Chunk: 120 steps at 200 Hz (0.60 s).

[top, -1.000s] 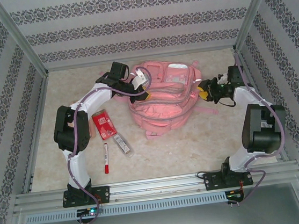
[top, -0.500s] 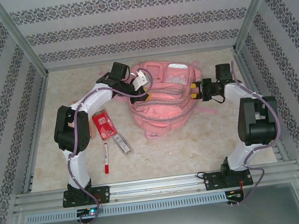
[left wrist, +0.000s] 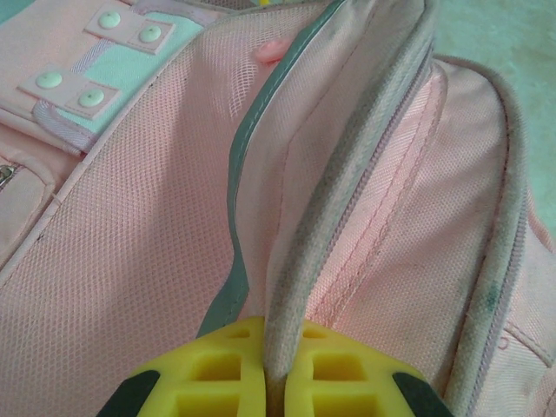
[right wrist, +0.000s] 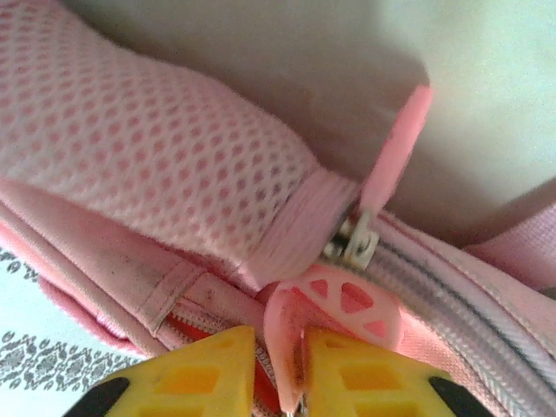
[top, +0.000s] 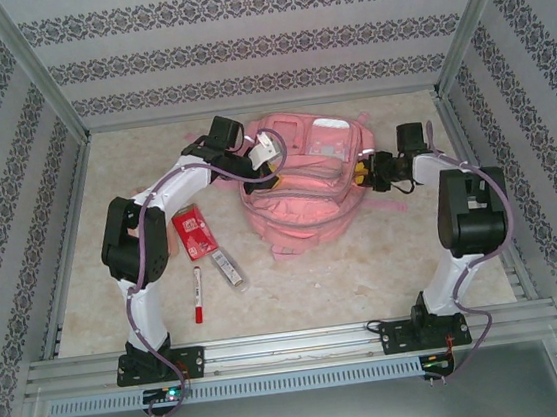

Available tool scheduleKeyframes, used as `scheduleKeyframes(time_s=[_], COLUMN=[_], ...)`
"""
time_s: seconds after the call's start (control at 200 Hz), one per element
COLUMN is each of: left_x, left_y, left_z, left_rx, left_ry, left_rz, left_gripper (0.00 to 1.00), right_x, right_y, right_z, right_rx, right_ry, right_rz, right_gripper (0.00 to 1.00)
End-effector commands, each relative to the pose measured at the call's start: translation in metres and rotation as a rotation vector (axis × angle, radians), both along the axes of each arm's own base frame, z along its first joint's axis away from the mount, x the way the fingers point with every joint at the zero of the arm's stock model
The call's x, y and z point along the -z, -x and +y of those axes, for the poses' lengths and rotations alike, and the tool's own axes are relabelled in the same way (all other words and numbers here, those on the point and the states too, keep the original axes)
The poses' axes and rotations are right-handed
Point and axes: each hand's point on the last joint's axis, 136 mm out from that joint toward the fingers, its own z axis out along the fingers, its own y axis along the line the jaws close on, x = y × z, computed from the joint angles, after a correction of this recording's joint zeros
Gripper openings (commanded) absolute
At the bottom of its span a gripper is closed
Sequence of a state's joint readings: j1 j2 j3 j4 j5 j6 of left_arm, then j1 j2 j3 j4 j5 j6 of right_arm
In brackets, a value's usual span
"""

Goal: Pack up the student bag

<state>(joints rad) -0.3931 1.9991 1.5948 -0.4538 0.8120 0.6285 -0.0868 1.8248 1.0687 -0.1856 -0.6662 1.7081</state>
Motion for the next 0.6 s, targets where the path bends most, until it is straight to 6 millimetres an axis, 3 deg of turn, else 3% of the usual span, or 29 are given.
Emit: scheduleKeyframes(time_s=[0.0, 0.265, 0.595], left_x=[-0.032, -0.027, -0.019], left_y=[0.002, -0.006, -0.025], left_z=[-0.009, -0.005, 0.006], left_rx=[0.043, -0.031, -0.247], left_ry=[0.063, 0.036, 0.033], left_rz=[-0.071, -0.045, 0.013], left_gripper=[0.0, 0.0, 0.0], right_x=[0.001, -0.022, -0.053], right_y=[-0.002, 0.006, 0.012], right_z=[0.005, -0.004, -0.009], right_rx=[0.004, -0.018, -0.102], right_ry=[-0.001, 0.094, 0.241], right_rz=[0.012, -0.081, -0.243], right_gripper=[0.17, 0.0, 0.0])
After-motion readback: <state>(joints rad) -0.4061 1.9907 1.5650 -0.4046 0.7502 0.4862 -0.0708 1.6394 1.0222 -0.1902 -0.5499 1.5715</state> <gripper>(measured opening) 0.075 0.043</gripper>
